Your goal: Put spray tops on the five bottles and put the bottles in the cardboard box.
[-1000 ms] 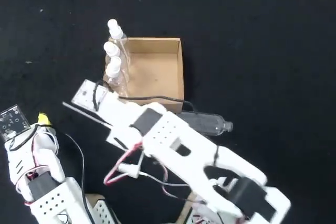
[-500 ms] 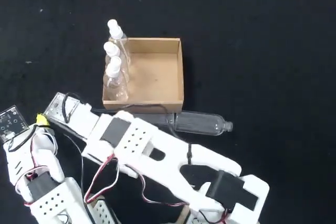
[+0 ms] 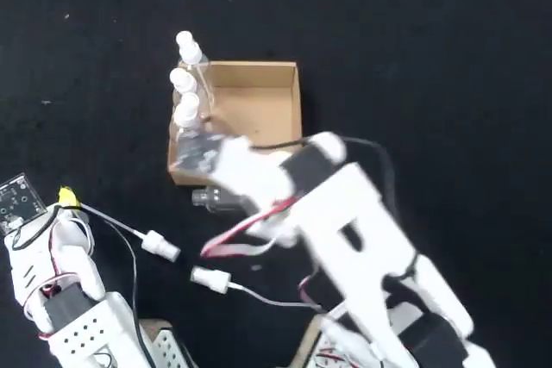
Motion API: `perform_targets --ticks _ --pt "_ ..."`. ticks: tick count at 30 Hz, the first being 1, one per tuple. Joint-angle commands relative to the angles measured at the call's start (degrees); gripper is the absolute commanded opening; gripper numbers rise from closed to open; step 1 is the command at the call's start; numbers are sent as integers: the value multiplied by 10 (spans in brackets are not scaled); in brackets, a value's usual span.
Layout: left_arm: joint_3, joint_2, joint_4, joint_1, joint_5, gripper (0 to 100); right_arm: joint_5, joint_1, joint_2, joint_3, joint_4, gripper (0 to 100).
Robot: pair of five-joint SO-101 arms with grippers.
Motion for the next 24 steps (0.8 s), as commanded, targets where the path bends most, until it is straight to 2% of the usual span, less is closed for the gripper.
perform_targets --ticks 1,5,11,17,24 --pt "-3 1 -14 -6 7 73 86 130 -27 -1 3 272" --pt "-2 1 -14 -6 7 73 162 201 -32 77 -44 275" --pt "-2 1 -14 -6 7 73 259 258 -32 178 -146 277" --pt "-1 1 -14 -3 7 73 268 262 -30 245 -246 365" --pt "-1 1 -14 -2 7 73 268 223 -28 328 -337 364"
